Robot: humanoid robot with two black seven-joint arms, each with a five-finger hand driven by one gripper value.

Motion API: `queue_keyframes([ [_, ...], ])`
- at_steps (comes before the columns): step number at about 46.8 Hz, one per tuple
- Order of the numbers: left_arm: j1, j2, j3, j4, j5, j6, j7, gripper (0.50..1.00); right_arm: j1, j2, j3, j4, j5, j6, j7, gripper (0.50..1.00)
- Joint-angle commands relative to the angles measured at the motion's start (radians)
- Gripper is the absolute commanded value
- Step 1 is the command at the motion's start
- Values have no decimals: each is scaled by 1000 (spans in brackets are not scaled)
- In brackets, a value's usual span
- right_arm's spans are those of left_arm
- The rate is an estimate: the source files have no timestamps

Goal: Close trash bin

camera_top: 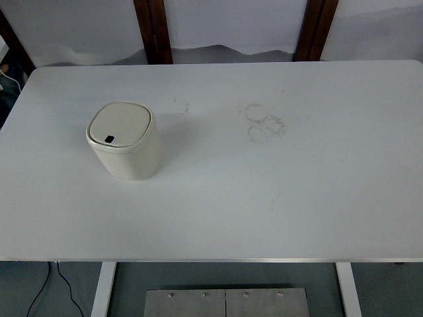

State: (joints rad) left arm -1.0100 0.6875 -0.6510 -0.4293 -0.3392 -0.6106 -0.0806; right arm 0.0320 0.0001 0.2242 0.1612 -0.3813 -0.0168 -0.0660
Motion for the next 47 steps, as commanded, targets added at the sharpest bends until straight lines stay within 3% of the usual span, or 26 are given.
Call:
queue_keyframes([
  [1, 45, -16, -2, 0, -1, 8, -2, 1000, 0, 0, 0, 0, -1, 0, 0, 995],
  [7, 111, -36, -4, 1, -1, 52, -13, 1000, 0, 0, -2, 0, -1, 0, 0, 995],
  [13, 152, -37, -4, 1, -1, 54, -14, 1000, 0, 0, -2, 0, -1, 0, 0, 995],
  [47, 200, -45, -2, 1, 0, 78, -14, 1000, 0, 0, -2, 0, -1, 0, 0, 995],
])
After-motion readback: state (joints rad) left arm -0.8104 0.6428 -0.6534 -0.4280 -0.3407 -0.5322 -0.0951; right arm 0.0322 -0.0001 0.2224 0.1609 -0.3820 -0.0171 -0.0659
